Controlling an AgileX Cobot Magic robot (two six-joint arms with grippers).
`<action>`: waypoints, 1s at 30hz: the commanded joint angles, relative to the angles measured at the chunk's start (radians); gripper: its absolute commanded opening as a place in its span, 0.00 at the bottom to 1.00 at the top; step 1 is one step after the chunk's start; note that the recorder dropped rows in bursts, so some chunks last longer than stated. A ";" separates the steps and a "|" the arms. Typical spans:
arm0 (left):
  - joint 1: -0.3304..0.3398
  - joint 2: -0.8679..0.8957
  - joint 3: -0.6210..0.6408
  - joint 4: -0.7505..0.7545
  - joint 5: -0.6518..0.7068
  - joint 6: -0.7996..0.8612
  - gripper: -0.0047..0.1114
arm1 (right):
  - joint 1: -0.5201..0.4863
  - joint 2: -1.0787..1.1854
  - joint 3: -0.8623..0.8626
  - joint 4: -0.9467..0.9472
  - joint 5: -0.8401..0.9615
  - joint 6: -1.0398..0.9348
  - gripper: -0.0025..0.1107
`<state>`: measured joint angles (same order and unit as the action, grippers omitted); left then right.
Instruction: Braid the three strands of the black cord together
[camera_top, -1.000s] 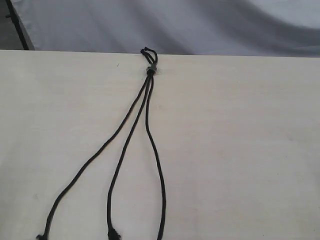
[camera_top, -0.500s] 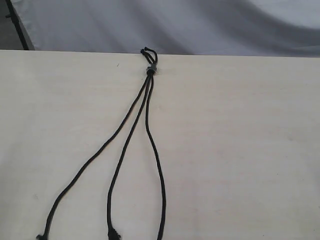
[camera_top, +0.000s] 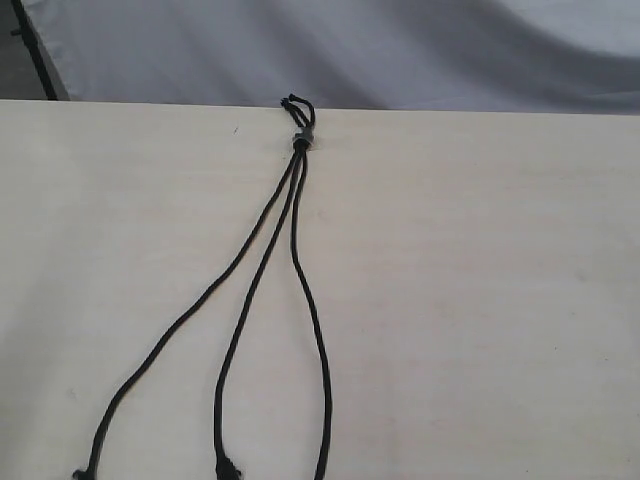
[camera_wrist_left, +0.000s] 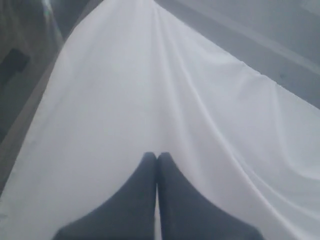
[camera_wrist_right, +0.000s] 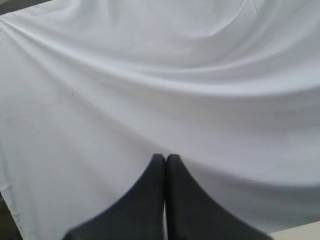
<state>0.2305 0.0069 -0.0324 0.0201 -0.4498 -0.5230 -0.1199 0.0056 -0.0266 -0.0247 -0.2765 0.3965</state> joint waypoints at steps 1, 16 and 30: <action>0.001 0.120 -0.108 0.113 0.110 0.006 0.04 | -0.005 0.048 -0.101 -0.032 0.131 0.009 0.02; 0.001 0.842 -0.219 0.689 0.105 -0.327 0.04 | 0.367 0.876 -0.392 -0.093 0.317 -0.022 0.02; -0.090 1.111 -0.449 1.265 0.124 -0.725 0.04 | 0.652 1.493 -0.784 -0.093 0.495 -0.080 0.02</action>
<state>0.1870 1.1102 -0.4220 1.2596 -0.4710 -1.1997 0.5100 1.4357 -0.7443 -0.1057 0.1606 0.3454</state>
